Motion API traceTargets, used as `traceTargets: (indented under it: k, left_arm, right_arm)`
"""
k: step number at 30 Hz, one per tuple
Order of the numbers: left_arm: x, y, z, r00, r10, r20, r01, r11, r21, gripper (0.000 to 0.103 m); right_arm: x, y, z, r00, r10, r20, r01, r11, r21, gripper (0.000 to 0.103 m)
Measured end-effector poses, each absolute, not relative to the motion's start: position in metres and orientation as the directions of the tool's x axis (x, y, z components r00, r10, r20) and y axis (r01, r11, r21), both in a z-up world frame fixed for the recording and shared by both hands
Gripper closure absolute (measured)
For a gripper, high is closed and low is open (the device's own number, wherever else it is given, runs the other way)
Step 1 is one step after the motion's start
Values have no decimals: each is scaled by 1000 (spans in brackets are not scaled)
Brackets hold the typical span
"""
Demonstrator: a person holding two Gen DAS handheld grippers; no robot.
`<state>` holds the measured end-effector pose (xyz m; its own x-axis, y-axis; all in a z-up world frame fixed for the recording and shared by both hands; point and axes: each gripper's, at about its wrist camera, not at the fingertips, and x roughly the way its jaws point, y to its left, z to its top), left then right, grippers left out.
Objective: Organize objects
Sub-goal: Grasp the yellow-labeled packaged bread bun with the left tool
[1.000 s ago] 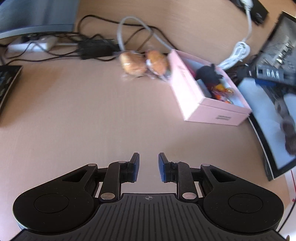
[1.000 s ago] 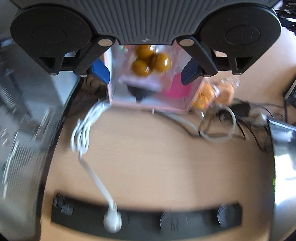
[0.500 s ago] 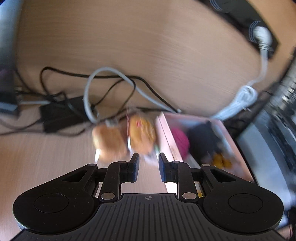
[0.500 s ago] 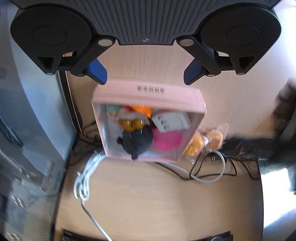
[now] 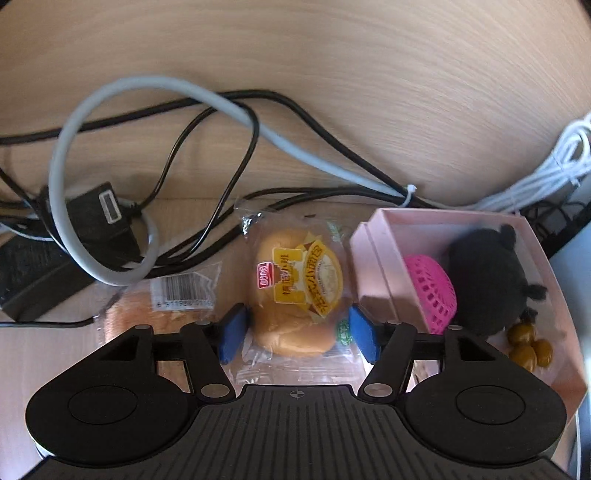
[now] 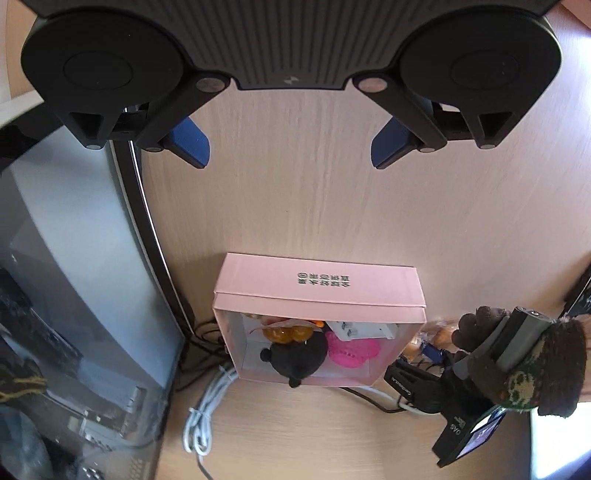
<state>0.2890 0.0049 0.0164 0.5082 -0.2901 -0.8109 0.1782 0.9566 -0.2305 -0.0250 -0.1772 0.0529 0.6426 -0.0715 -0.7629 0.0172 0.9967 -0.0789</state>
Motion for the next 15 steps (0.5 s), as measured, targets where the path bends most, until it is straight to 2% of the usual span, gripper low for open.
traceTargets:
  k: [3, 7, 15]
  left_arm:
    - [281, 6, 18, 514, -277, -812, 167, 961, -221, 47]
    - [256, 9, 18, 529, -259, -808, 179, 965, -192, 48]
    - [147, 41, 18, 491, -328, -807, 261, 939, -223, 48]
  right_arm:
    - [-26, -178, 54, 643, -83, -761, 30, 996, -83, 8]
    - [-27, -174, 55, 646, -92, -758, 32, 995, -93, 8]
    - [-24, -150, 56, 658, -54, -751, -29, 995, -97, 6]
